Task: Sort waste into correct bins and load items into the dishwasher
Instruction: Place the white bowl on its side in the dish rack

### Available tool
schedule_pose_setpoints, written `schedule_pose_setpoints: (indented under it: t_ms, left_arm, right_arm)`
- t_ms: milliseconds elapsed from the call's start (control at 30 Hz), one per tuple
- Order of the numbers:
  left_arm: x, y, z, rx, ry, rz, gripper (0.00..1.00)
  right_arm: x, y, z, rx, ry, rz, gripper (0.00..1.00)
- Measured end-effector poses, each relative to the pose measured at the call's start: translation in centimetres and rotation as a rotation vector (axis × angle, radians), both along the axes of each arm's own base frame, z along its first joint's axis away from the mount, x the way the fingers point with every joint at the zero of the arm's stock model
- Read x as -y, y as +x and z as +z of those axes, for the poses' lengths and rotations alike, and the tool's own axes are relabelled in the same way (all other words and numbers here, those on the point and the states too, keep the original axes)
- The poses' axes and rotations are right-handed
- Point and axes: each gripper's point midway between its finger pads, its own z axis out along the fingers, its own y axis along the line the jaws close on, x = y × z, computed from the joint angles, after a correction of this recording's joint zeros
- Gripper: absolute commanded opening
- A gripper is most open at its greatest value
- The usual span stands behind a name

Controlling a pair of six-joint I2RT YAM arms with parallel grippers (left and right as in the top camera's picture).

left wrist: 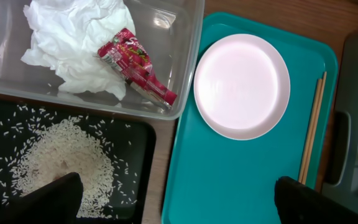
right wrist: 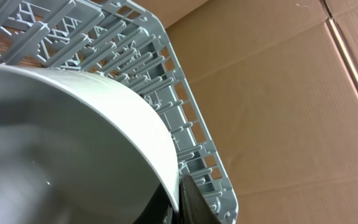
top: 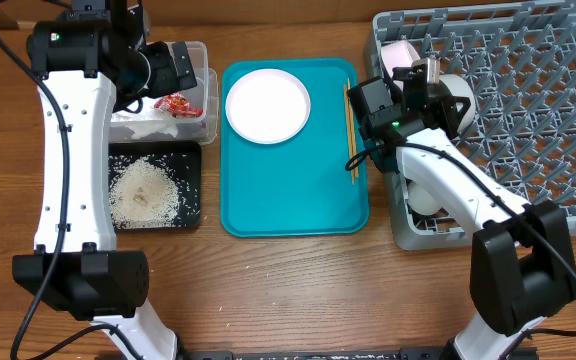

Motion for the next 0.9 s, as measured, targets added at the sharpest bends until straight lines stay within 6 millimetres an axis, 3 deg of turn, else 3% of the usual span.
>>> schedule_pose_setpoints:
  t_ms: [267,633,900]
  left_arm:
    - [0.0,0.0,0.0,0.0,0.0,0.0,1.0]
    - [0.0,0.0,0.0,0.0,0.0,0.0,1.0]
    - [0.0,0.0,0.0,0.0,0.0,0.0,1.0]
  right_arm:
    - [-0.2,0.4,-1.1,-0.015,0.067,0.021,0.04]
    - [1.9,0.4,-1.0,-0.03,0.056,-0.025,0.04]
    - [1.6,0.7,-1.6,-0.035,0.099,-0.007,0.04]
